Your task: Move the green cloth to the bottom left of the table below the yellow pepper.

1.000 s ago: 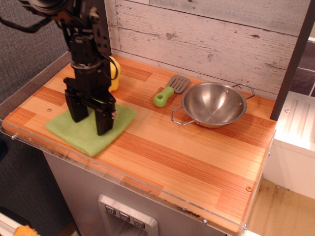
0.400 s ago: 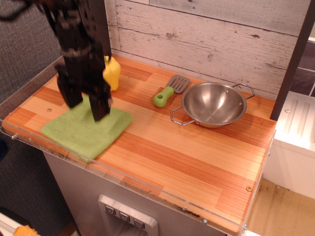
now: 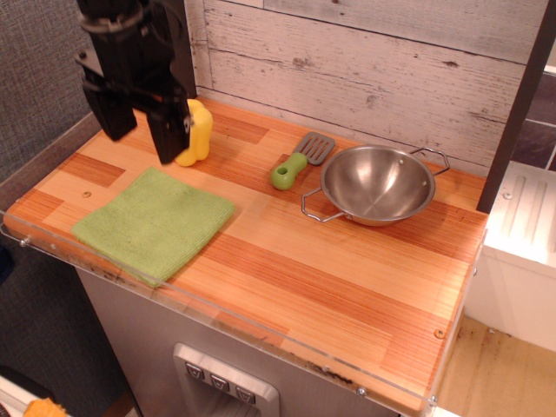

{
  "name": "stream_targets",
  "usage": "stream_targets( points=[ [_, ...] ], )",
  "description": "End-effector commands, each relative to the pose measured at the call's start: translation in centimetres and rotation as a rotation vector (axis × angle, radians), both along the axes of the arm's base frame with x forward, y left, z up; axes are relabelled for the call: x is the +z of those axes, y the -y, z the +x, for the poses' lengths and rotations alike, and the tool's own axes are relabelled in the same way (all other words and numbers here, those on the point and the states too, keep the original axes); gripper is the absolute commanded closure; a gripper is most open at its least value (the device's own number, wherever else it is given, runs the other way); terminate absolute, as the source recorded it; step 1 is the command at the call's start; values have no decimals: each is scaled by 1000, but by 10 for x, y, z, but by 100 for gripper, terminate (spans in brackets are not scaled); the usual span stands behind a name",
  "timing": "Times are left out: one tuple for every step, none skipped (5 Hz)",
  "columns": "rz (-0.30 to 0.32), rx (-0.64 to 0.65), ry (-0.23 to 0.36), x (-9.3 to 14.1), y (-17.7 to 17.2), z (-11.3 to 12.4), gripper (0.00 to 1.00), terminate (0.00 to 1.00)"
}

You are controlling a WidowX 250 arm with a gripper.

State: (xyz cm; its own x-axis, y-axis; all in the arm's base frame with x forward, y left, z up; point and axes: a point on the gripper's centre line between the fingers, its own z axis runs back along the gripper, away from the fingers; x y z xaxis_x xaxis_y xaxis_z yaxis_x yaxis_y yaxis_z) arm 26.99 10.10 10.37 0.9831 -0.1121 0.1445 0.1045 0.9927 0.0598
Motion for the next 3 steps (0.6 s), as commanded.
stream_targets(
  points=[
    [26,-4,47,23,8,9,0,0],
    [26,-4,47,23,8,9,0,0],
    [26,-4,47,23,8,9,0,100]
  ],
)
